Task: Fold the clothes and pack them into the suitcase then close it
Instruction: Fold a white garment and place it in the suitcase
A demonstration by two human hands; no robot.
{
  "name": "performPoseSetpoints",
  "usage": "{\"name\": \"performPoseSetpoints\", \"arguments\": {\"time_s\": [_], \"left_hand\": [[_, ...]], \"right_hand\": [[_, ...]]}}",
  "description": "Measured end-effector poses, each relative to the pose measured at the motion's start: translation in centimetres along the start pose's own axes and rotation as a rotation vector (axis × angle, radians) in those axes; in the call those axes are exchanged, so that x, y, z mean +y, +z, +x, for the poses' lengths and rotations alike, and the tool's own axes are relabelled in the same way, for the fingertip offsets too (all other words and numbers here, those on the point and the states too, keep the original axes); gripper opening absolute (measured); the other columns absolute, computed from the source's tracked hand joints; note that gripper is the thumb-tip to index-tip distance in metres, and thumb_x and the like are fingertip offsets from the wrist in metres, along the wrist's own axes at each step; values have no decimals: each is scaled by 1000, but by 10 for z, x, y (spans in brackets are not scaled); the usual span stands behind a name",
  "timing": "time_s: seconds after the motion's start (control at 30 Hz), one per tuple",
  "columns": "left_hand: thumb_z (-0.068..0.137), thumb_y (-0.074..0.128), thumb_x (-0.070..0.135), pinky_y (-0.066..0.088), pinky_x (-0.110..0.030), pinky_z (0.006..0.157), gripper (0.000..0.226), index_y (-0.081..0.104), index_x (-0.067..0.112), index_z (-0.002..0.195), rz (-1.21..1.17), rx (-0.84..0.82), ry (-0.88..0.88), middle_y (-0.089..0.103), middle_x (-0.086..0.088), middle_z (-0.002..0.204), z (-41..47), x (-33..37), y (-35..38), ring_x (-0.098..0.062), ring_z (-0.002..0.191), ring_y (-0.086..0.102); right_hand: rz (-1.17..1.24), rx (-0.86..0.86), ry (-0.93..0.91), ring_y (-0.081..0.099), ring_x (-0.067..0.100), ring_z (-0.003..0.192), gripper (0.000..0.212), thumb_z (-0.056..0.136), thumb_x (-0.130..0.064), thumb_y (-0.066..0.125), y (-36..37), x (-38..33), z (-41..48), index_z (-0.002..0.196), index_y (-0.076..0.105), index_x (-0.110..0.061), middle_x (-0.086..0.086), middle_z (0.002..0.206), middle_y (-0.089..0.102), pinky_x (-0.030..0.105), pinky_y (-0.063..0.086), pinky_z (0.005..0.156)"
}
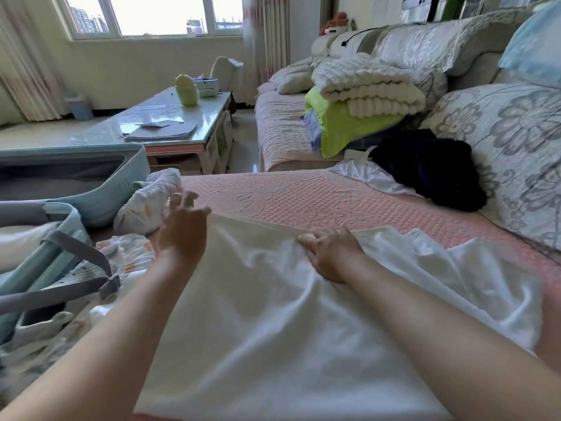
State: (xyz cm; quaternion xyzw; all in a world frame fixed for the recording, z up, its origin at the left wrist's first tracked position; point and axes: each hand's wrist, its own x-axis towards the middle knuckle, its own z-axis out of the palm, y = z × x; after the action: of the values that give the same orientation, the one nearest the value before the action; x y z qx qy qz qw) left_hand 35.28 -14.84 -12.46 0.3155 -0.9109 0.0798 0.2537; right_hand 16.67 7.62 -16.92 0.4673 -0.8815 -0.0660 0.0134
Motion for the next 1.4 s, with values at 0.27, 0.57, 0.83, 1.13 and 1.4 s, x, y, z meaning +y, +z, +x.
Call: {"name": "performPoseSetpoints", "arguments": {"time_s": [0.27,0.57,0.83,1.13,1.4], "left_hand": [[75,51,-10,51,-45,86,51,67,14,117,-124,-6,193,62,-11,113,-29,-10,-19,-34,105,57],[90,54,43,50,-37,82,21,56,22,90,-209,-338,-230,62,-2,98,-130,-44,-68,-25,95,59],[96,54,26,33,-33,66,29,57,12,71,-505,-252,-346,55,-5,80,-172,-40,-96,-27,82,55],[95,52,36,25,-34,54,42,46,15,59,-886,-260,-551,46,-1,62,-188,-47,-125,-20,62,41],[90,57,15,33,-47,112,55,43,31,141,-231,-272,16,37,-2,148,-200,-25,-107,-29,139,33]], "right_hand": [[-57,-23,46,34,32,139,44,100,-24,35,-9,-35,-7,143,44,-28,14,150,40,51,22,115],[204,104,-235,35,22,140,42,103,-40,42,-37,-118,-72,143,48,-31,-1,150,42,37,25,112],[221,35,-295,36,23,141,43,104,-43,37,-30,-154,-131,146,44,-31,0,154,38,36,24,113],[348,242,-370,57,22,116,54,89,-56,39,-42,-143,-169,131,57,-26,-3,127,59,38,42,98],[161,-197,-313,5,17,154,70,99,-61,39,-23,-128,-183,159,14,-35,1,168,6,38,10,123]]}}
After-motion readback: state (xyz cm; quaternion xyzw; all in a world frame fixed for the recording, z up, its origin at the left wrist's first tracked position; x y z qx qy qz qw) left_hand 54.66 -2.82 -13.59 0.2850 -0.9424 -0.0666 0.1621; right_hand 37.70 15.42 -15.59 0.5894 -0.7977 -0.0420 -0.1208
